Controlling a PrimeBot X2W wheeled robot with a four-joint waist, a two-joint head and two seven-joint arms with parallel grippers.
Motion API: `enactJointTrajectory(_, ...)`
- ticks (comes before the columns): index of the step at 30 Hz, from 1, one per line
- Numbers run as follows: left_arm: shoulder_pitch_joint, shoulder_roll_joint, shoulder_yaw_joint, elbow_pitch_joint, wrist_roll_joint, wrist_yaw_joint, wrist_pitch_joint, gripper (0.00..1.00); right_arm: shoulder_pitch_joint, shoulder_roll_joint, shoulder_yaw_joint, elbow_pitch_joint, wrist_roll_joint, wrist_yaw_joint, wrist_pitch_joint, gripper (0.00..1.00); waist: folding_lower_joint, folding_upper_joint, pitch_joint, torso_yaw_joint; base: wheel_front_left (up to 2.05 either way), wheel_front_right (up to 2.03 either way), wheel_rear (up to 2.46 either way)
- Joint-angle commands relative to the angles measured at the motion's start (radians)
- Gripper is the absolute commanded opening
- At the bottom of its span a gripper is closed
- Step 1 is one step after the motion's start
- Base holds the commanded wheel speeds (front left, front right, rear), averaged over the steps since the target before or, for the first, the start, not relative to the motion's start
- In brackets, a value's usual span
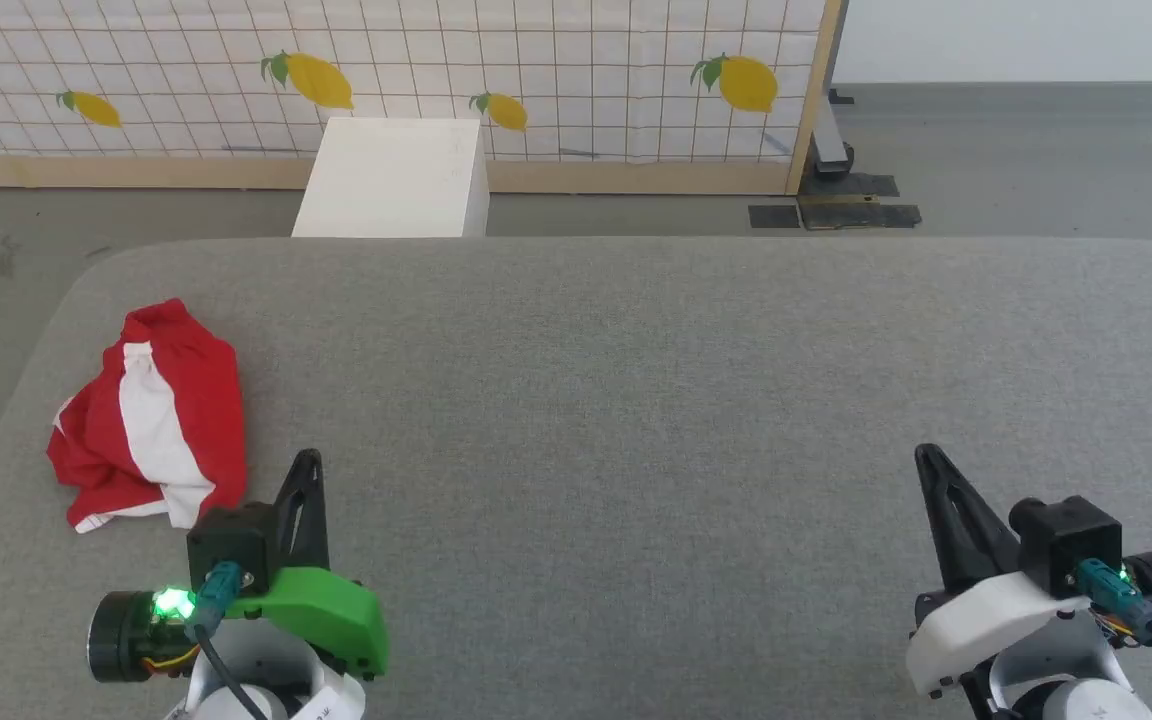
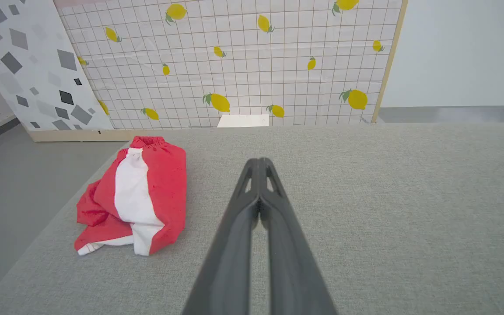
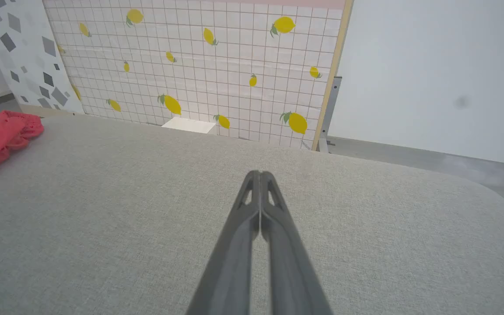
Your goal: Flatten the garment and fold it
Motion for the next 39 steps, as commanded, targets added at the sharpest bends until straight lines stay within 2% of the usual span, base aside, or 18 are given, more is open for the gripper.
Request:
enactJointTrajectory(1, 0.002, -0.001, 0.002, 0.001, 0.004, 0.0, 0.0, 0.0, -0.004, 0.001, 0.0, 0.0, -0.001, 0.0, 0.0, 0.0, 0.0, -0.0001, 0.0, 0.0, 0.0, 0.0, 0.0)
enactJointTrajectory(39, 0.006, -0.003, 0.006, 0.002, 0.01, 0.0, 0.001, 0.0, -0.01, 0.002, 0.001, 0.001, -0.003, -0.001, 0.0, 0.0, -0.0001, -0.0001, 0.0, 0.0, 0.0, 0.0, 0.0)
